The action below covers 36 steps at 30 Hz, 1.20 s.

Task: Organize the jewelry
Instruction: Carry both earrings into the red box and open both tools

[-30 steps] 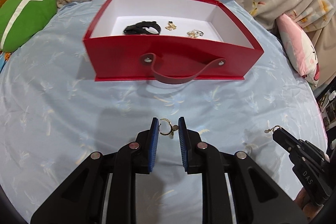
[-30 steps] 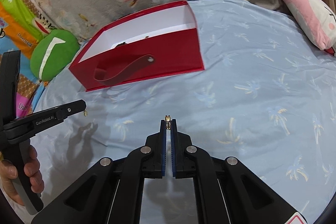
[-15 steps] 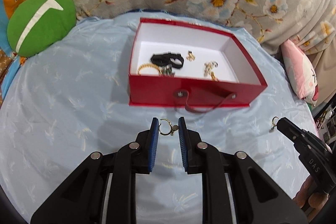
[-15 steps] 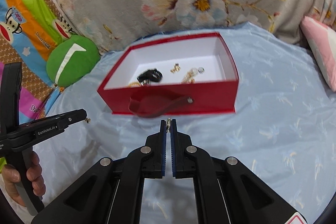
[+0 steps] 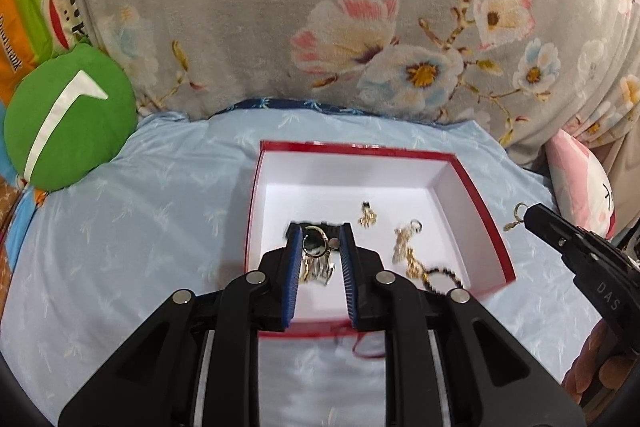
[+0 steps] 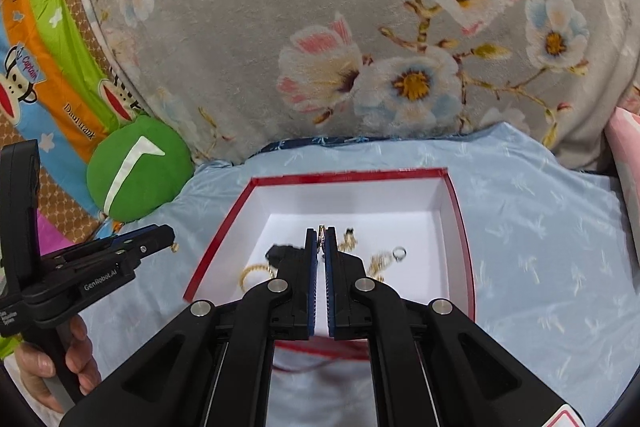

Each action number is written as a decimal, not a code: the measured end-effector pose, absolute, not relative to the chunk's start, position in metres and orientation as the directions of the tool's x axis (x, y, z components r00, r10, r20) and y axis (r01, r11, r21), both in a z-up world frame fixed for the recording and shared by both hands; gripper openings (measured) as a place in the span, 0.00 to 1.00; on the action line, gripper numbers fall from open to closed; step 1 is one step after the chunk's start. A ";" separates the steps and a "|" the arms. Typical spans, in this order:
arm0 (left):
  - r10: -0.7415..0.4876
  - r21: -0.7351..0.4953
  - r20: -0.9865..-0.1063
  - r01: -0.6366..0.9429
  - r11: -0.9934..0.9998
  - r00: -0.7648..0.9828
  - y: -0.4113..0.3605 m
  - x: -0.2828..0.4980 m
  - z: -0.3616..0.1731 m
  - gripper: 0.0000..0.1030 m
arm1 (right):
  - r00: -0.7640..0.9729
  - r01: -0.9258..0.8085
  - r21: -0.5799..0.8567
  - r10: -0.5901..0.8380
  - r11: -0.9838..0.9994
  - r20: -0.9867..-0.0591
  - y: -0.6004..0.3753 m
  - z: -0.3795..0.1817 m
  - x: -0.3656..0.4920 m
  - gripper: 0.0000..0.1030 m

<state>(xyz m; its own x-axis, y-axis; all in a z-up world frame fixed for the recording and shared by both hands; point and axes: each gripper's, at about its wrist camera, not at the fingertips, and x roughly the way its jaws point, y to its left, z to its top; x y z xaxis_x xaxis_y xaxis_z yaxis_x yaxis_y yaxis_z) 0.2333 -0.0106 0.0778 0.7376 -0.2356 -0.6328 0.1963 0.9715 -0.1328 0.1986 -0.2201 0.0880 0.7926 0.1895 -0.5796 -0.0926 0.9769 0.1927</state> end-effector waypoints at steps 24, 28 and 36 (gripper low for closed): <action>-0.168 -0.080 -0.721 0.160 0.984 0.672 -0.060 0.373 0.016 0.19 | 0.691 -0.044 0.152 0.140 0.987 -0.709 -0.209 0.014 0.326 0.05; -0.150 -0.061 -0.721 0.154 0.986 0.677 -0.065 0.374 0.013 0.30 | 0.694 -0.036 0.151 0.134 0.988 -0.707 -0.210 0.012 0.324 0.09; -0.114 -0.053 -0.670 0.107 0.993 0.734 -0.064 0.363 0.026 0.80 | 0.725 -0.021 0.157 0.123 0.987 -0.678 -0.217 0.021 0.312 0.29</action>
